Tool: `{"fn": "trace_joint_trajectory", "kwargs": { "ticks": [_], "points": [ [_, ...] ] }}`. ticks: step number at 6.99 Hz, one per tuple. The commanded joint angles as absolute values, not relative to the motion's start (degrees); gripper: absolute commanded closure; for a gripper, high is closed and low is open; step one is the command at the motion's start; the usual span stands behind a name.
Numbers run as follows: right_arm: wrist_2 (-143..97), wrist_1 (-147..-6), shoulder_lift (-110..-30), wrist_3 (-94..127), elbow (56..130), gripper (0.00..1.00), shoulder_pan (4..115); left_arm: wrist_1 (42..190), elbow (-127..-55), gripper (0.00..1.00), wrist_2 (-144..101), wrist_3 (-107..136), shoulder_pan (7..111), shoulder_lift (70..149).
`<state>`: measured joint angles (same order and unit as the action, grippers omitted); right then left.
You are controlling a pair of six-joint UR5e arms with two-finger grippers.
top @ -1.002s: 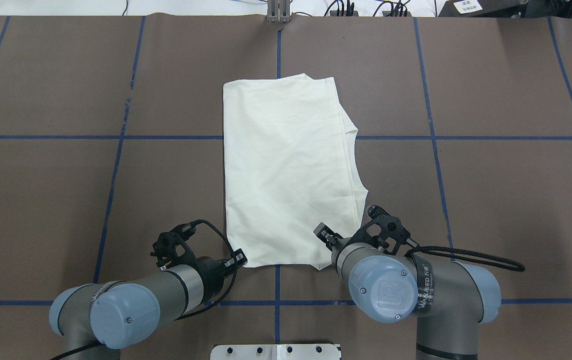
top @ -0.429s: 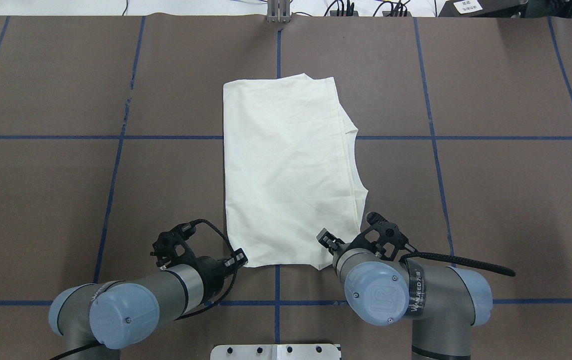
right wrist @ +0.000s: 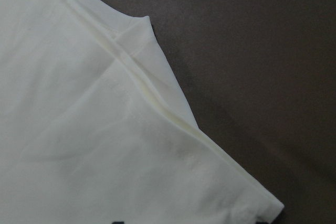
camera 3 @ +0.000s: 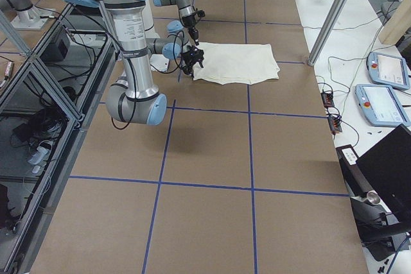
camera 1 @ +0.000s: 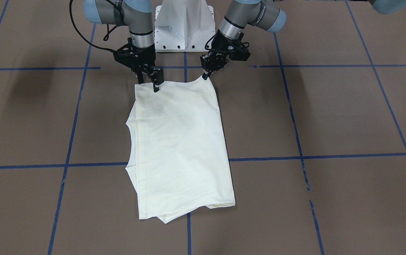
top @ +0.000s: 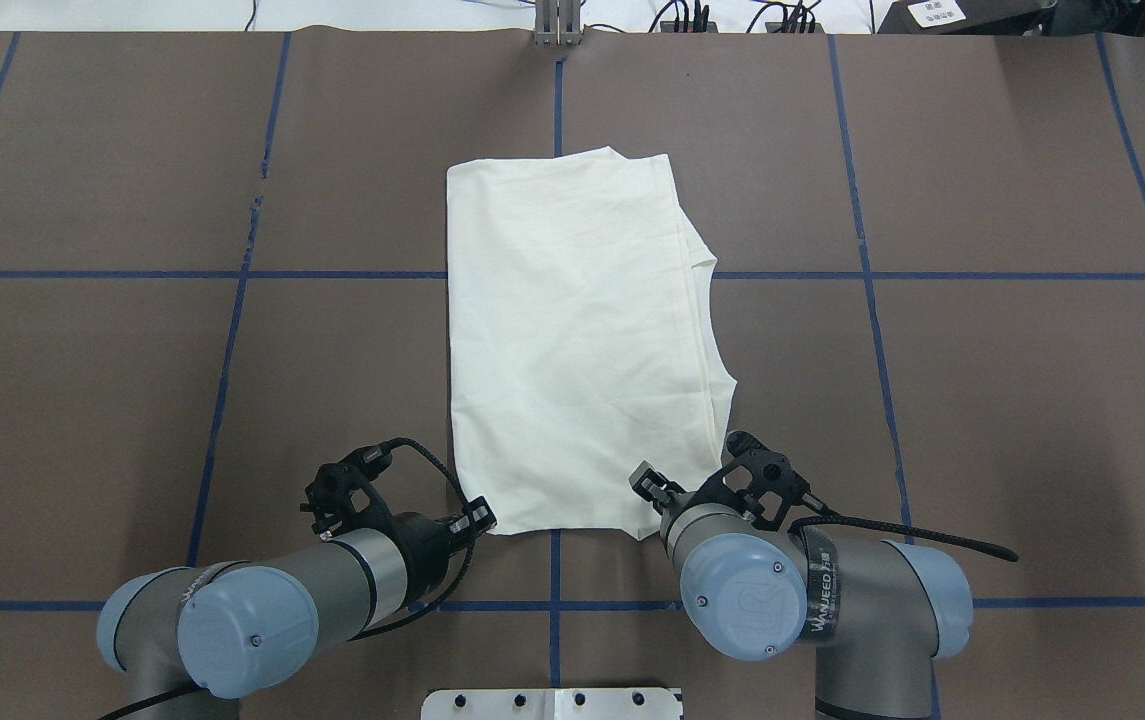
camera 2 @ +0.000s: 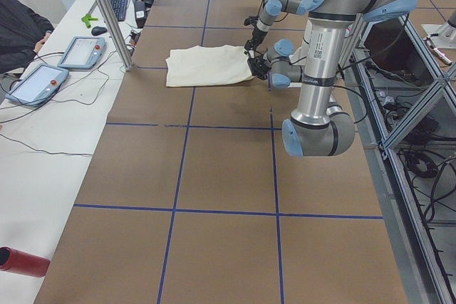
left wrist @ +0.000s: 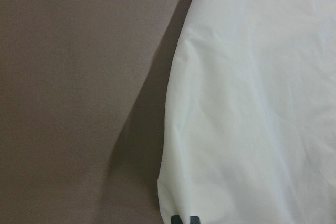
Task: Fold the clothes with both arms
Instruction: 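Move the right gripper to the shirt's near corner beside the left gripper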
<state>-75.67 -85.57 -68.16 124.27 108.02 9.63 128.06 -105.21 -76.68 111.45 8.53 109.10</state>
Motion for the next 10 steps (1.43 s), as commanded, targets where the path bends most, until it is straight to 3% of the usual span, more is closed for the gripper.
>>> {"fn": "trace_joint_trajectory", "kwargs": {
  "ticks": [1, 2, 3, 4, 10],
  "points": [
    [-74.45, -85.26, -67.25, 124.98, 106.62, 0.16, 9.49, 128.06, -105.29, 1.0, -76.64, 111.36, 8.53, 109.07],
    [-74.1, -85.17, -67.06, 126.02, 106.09, 0.24, 9.49, 128.06, -105.29, 1.0, -76.73, 111.44, 8.53, 109.07],
    [-73.66, -85.17, -66.71, 126.21, 106.08, 0.48, 9.58, 128.06, -105.29, 1.0, -76.64, 111.45, 8.53, 109.07],
    [-73.65, -85.08, -66.71, 126.21, 106.17, 0.99, 9.75, 128.14, -105.29, 1.0, -76.64, 111.45, 8.53, 109.16],
    [-73.65, -85.08, -66.71, 128.76, 107.57, 1.0, 9.93, 128.06, -105.64, 1.0, -76.9, 111.18, 8.61, 109.07]
  ]
}}
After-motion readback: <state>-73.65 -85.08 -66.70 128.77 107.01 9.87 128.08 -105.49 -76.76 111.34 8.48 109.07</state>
